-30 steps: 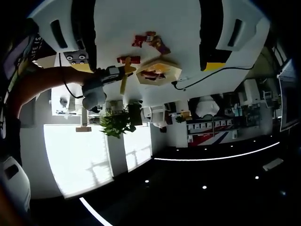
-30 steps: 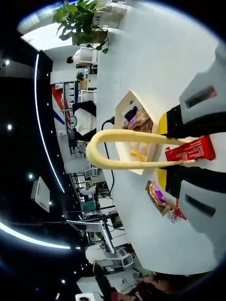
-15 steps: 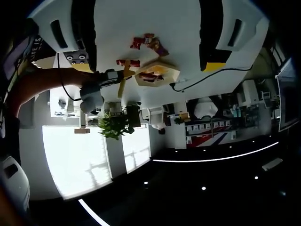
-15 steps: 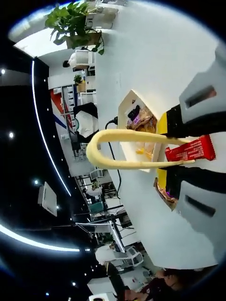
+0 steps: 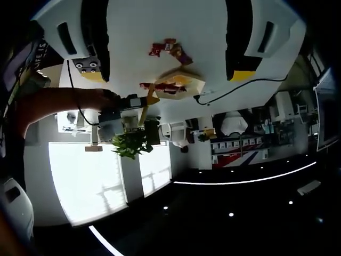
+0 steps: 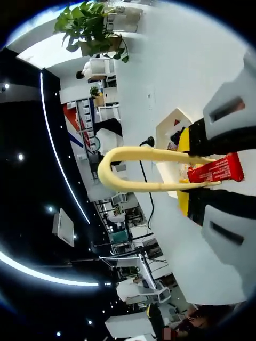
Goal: Place the target food into the container with the food tongs after gripping and lifting it, then release it inside without dropping or visibly crushing the food.
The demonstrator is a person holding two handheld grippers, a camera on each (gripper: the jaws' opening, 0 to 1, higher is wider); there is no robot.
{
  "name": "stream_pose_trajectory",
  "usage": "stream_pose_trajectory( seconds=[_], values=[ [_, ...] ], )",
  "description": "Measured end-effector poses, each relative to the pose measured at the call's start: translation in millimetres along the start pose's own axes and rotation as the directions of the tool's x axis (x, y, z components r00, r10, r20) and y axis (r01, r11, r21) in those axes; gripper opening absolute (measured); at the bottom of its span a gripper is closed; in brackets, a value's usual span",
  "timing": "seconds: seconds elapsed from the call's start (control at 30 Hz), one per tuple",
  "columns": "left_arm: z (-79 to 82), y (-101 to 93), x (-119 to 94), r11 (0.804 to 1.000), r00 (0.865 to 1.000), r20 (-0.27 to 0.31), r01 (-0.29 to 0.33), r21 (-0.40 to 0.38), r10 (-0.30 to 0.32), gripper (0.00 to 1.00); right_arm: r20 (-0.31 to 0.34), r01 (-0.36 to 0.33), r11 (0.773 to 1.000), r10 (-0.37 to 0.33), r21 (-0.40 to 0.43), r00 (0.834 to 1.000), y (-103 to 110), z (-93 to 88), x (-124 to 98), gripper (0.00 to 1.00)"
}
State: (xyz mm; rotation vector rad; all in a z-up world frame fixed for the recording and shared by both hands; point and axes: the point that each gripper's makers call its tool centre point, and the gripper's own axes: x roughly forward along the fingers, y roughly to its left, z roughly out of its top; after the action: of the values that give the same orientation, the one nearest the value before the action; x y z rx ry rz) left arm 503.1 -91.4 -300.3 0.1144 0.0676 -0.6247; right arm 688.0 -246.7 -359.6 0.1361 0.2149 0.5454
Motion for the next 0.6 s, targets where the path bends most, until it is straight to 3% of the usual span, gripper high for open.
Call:
stream_pose_trajectory(
  seconds=[0.07,0.13,0.17,0.33,0.6],
  values=[
    [1.0,0.4,0,1.000,1.000,0.003,-0.002,0.000,0.002,0.96,0.002,0.001,1.000,-0.001,-0.007,1.000,-5,6.6,9,0.18],
    [0.9,-0.1,0,1.000,1.000,0.002,-0.001,0.001,0.001,0.96,0.048,0.012,0.999,-0.010,-0.035,0.999,-9,19.1,16,0.18],
    [0.4,-0.9,0,1.000,1.000,0.000,0.003,0.003,-0.003,0.96,0.025,0.015,0.998,-0.013,-0.064,1.000,-10,17.7,22,0.18],
    [-0.3,-1.3,2,1.000,1.000,-0.003,0.002,-0.001,-0.002,0.96,0.011,0.011,0.998,-0.010,-0.056,1.000,-18,15.7,47,0.19],
    [2.9,0.4,-1,1.000,1.000,0.001,-0.008,0.000,0.008,0.96,-0.047,0.021,0.999,-0.024,-0.045,0.999,-28,-2.7,59,0.19]
  ],
)
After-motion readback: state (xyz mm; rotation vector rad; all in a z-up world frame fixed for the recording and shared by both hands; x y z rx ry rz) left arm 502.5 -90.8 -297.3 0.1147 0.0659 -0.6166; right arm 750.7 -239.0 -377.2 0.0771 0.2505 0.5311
